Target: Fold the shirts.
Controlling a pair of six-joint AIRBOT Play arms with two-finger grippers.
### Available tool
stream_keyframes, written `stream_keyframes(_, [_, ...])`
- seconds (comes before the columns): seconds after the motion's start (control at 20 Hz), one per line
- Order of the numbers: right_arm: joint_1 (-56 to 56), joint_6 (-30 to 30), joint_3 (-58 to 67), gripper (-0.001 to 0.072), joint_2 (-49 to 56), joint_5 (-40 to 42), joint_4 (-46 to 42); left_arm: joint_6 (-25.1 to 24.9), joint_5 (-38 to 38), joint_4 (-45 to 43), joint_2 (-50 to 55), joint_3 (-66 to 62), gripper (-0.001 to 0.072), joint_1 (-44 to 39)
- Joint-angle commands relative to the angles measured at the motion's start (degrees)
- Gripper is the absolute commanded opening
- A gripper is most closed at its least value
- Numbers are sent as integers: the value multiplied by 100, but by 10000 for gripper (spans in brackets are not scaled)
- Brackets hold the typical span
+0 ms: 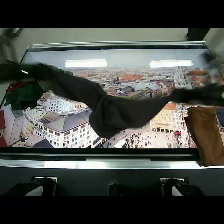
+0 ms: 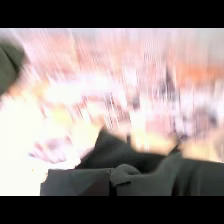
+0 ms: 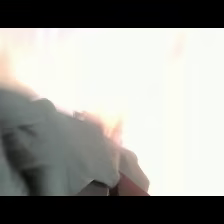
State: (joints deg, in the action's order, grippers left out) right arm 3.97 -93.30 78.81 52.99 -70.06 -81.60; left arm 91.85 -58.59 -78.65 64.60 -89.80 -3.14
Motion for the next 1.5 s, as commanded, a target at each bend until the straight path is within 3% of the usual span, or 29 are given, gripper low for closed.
stream_keyframes(0.0, [817, -101, 1670, 44, -828, 765, -791, 448, 374, -369, -1261, -859, 27, 634])
stream_keyframes(0.25, [828, -103, 2009, 44, -1248, 1209, -938, 636, 761, -603, -2345, -879, 26, 782])
stream_keyframes(0.45, [828, -345, 2009, 44, -1169, 837, -1497, 874, -173, -1742, -2461, -837, 27, 782])
stream_keyframes(0.6, [828, -358, 2009, 44, -949, 684, -1663, 872, -330, -1886, -2446, -461, 27, 782])
stream_keyframes(0.8, [828, -538, 2009, 44, -199, 857, -1659, 872, -339, -1700, -2175, 131, 28, 776])
stream_keyframes(0.95, [828, -1040, 2009, 46, 1091, 1014, -1561, 872, -323, -1495, -1628, 1261, 28, 769])
stream_keyframes(1.15, [826, -1261, 2009, 46, 3130, 1703, 208, 870, 671, -710, -621, 3056, 28, 769])
stream_keyframes(1.25, [826, -1259, 2009, 46, 3969, 1510, 1239, 870, 1283, -424, -136, 3630, 28, 769])
stream_keyframes(1.35, [822, -1250, 2009, 47, 4520, 925, 1602, 868, 1357, -378, 284, 3799, 28, 769])
stream_keyframes(1.4, [822, -1147, 2009, 81, 4660, 601, 1617, 857, 1335, -380, 417, 3799, 28, 769])
stream_keyframes(1.45, [824, -743, 2009, 305, 4704, 275, 1609, 734, 1349, -380, 485, 3797, 28, 769])
